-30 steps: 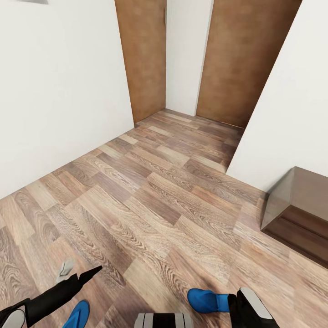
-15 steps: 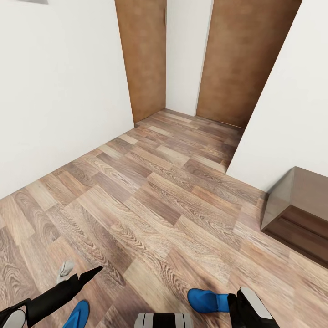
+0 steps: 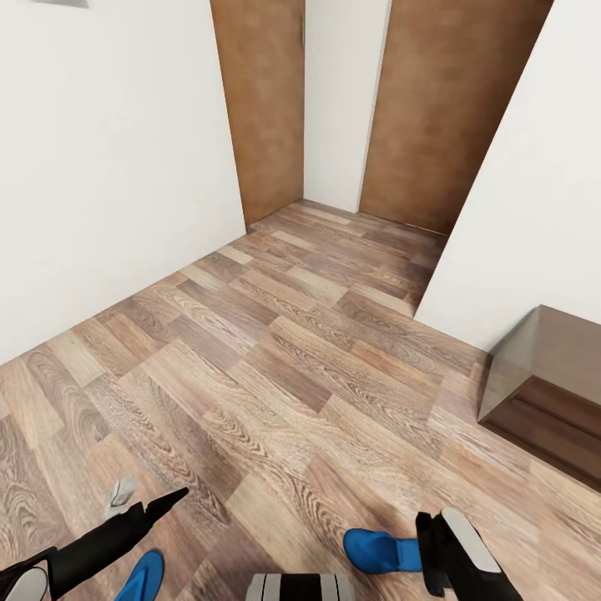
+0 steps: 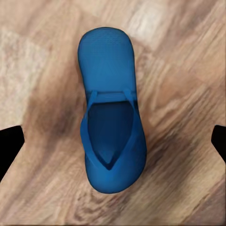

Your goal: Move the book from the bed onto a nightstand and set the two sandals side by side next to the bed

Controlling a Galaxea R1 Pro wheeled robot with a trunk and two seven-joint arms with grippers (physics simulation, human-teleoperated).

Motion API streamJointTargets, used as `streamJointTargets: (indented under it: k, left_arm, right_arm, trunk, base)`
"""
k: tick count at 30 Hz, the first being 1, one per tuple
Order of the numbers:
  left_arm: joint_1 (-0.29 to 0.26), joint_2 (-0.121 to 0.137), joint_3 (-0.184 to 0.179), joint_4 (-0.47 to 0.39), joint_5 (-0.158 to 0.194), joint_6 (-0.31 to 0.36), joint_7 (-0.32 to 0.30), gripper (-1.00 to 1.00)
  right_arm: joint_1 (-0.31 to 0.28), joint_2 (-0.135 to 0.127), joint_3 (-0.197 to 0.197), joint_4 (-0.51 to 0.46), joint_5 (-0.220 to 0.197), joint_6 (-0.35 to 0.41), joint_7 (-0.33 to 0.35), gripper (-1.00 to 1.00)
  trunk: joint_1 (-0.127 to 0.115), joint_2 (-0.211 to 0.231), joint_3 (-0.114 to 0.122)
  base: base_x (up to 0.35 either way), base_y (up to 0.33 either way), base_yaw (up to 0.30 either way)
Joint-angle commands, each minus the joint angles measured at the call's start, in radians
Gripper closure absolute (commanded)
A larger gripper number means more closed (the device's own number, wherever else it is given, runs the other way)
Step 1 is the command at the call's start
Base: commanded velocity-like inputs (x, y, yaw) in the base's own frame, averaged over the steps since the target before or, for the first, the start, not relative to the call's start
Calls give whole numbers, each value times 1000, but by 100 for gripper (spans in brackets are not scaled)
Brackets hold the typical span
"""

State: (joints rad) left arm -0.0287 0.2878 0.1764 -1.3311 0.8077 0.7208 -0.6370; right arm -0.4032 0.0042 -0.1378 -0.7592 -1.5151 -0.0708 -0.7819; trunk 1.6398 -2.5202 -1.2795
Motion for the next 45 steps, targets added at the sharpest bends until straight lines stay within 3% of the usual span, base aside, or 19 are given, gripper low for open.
streamJointTargets:
  k: [1,8,13,18,45]
  left_arm:
    - [0,-1,0,0,4,6,0,-100]
    - [0,-1,0,1,4,6,-1,-100]
    - [0,-1,0,1,4,6,-1,-100]
    - [0,-1,-1,1,4,6,-1,-100]
    - [0,-1,-1,1,4,6,-1,-100]
  right_arm:
    - [0,0,-2,-3,-8,-7,-2,-100]
    - [0,2,5,-3,-8,0,-2,-100]
    - [0,1,94,-3,-8,74,-2,-100]
    - [0,0,133,-3,-8,97,-1,-100]
    - [0,0,141,-3,-9,102,0,-100]
  trunk:
    - [0,0,-1]
    - [0,0,-1]
    - [0,0,-1]
    - [0,0,-1]
    - [0,0,-1]
  base:
    - [0,0,0]
    - [0,0,0]
    - [0,0,0]
    - [0,0,0]
    - [0,0,0]
